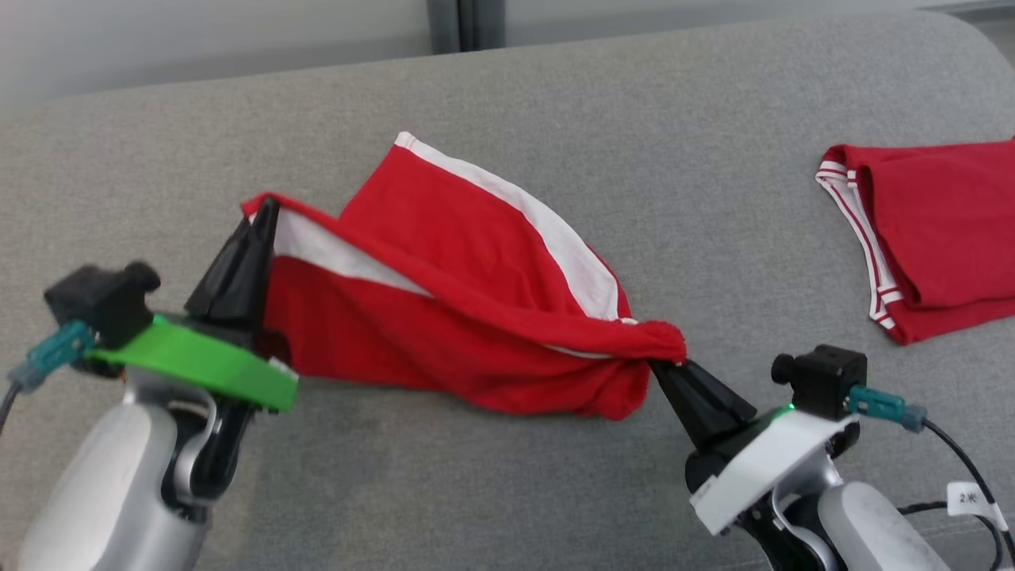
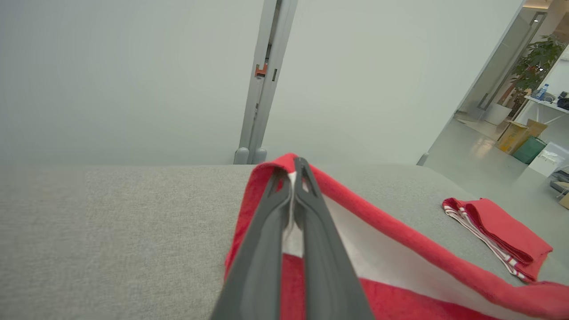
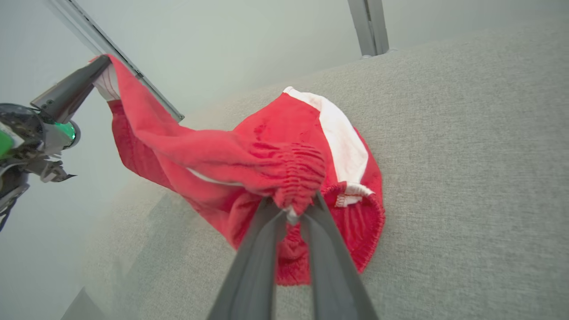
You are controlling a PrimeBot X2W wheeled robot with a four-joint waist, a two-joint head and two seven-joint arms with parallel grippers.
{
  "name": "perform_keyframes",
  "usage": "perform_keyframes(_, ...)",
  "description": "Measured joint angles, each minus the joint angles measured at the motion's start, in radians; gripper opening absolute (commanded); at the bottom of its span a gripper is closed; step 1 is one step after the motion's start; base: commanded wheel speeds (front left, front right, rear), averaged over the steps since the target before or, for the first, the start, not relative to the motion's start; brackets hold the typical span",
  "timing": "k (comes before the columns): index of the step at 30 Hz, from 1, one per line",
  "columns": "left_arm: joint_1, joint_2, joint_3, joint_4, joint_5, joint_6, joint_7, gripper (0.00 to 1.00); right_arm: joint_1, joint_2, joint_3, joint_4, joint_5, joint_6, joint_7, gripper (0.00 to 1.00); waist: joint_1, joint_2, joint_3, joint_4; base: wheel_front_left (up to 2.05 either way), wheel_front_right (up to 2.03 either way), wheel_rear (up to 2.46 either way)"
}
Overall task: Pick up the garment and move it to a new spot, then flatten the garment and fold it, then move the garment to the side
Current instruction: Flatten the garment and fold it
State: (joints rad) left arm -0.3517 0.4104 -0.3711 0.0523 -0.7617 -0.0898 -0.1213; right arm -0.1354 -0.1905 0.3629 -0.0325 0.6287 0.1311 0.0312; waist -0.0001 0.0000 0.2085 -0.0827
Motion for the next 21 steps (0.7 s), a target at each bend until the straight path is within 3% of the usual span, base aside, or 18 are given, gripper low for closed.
perform_keyframes(10, -0.393, -0.07, -0.109, 0.396, 0.045, -0.033, 0.048, 0.0, -0.13, 0.092, -0.032, 0.135, -0.013, 0.0, -0.058, 0.0, 0.0, 0.0, 0.135, -0.062, 0.0, 0.0, 0.0)
perform_keyframes(20, -0.585, -0.129, -0.202, 0.684, 0.053, -0.039, 0.013, 0.0, -0.204, 0.133, -0.025, 0.223, -0.016, 0.0, -0.105, 0.0, 0.0001, 0.0, 0.235, -0.127, 0.0, 0.0, 0.0)
perform_keyframes(21, -0.599, -0.131, -0.216, 0.705, 0.053, -0.039, 0.013, 0.0, -0.209, 0.134, -0.023, 0.23, -0.016, 0.0, -0.111, 0.05, 0.0001, 0.0, 0.241, -0.133, 0.0, 0.0, 0.0)
